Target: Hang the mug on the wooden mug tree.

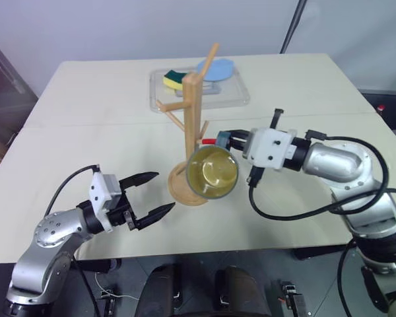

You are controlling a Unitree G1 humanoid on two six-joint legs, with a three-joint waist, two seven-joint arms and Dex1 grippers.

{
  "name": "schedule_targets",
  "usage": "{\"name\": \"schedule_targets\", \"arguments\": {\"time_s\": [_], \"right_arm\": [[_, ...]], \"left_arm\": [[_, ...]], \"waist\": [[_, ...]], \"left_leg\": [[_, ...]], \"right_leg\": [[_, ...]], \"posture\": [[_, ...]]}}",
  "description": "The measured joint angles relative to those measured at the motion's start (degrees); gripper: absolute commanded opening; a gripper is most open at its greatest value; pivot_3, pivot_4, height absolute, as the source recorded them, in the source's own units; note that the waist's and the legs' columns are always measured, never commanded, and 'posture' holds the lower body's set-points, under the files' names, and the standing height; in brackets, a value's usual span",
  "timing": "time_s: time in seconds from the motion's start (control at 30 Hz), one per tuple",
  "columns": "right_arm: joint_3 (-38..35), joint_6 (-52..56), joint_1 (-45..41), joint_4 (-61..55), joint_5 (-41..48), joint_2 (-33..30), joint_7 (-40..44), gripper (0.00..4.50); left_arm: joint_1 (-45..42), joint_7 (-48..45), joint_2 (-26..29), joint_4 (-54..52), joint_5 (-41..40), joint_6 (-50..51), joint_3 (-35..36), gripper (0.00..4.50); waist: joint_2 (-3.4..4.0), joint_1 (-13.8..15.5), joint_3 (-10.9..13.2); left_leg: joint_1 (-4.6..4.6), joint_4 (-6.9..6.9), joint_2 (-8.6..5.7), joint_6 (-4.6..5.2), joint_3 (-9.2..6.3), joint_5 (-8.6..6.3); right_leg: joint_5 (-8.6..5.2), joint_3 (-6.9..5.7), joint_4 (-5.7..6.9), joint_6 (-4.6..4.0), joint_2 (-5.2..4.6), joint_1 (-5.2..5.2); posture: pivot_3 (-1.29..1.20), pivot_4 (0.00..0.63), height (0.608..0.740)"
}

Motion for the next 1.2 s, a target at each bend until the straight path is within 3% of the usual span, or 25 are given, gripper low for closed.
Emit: {"name": "schedule_targets", "arguments": {"time_s": [0.23, 0.33, 0.5, 0.57, 0.7, 0.93, 1.03, 1.2], "right_arm": [[1.4, 0.0, -1.1, 2.1, -1.4, 1.5, 0.1, 0.05], [1.4, 0.0, -1.1, 2.4, -1.5, 1.6, 0.3, 1.01], [1.3, 0.0, -1.2, 2.4, -1.5, 1.7, 0.6, 3.66], [1.3, 0.0, -1.2, 2.4, -1.4, 2.0, 0.5, 4.45], [-1.1, 0.4, -0.8, 1.6, 0.7, 2.0, 1.1, 4.45], [-16.8, 7.0, 10.9, -1.3, 13.9, 0.1, 3.5, 4.45], [-22.4, 9.0, 16.6, 0.1, 18.6, 3.6, 1.6, 4.45], [-24.7, 6.1, 23.1, 7.0, 19.5, 12.2, -4.3, 4.45]], "left_arm": [[-0.4, 0.6, -0.7, -0.1, -0.2, 0.0, 0.3, 4.50], [-1.3, 0.9, -0.8, -0.5, -1.1, 0.0, 0.7, 4.50], [-1.7, 1.3, -0.8, -0.8, -1.4, 0.0, 1.1, 4.50], [-1.7, 1.3, -0.8, -0.8, -1.6, 0.0, 1.1, 4.50], [-1.9, 1.3, -0.8, -0.8, -1.9, 0.0, 1.1, 4.50], [-2.5, 2.5, -1.0, -0.4, -2.3, 0.6, 1.2, 4.50], [-3.8, 6.7, -2.6, 2.3, -2.2, 2.5, 1.8, 4.50], [-4.5, 15.4, -6.4, 8.7, 1.9, 4.5, 2.2, 4.50]], "waist": [[0.00, 0.0, 0.0], [0.00, 0.0, 0.0], [0.00, -0.1, 0.0], [0.00, -0.1, 0.0], [0.00, 0.0, 0.0], [-0.04, 0.1, 0.0], [-0.03, -0.1, 0.0], [-0.02, 0.1, 0.0]], "left_leg": [[-0.01, 0.00, 0.00, 0.00, 0.00, 0.00], [-0.01, 0.00, -0.01, 0.00, 0.00, 0.00], [0.00, 0.00, 0.00, 0.00, 0.00, 0.00], [0.00, -0.01, 0.00, 0.01, 0.00, 0.00], [-0.02, 0.00, -0.01, 0.00, 0.00, 0.00], [-0.01, -0.02, -0.03, 0.08, -0.03, -0.05], [0.02, -0.04, -0.03, 0.08, -0.03, -0.05], [0.01, -0.01, -0.04, 0.09, 0.01, -0.04]], "right_leg": [[0.01, 0.00, 0.00, 0.01, -0.01, 0.00], [0.01, 0.00, -0.01, 0.02, -0.02, 0.01], [0.03, 0.00, 0.00, 0.04, -0.02, 0.00], [0.03, 0.00, 0.00, 0.04, -0.02, 0.00], [0.04, 0.00, 0.00, 0.07, -0.02, 0.00], [0.03, -0.03, -0.12, 0.05, -0.09, 0.10], [0.08, -0.02, -0.07, 0.12, -0.08, 0.09], [0.10, -0.02, -0.03, 0.17, -0.03, 0.06]], "posture": [[0.00, 0.150, 0.740], [0.00, 0.150, 0.740], [0.00, 0.150, 0.740], [0.00, 0.150, 0.740], [0.00, 0.150, 0.740], [0.00, 0.150, 0.740], [0.00, 0.150, 0.740], [0.00, 0.150, 0.740]]}}
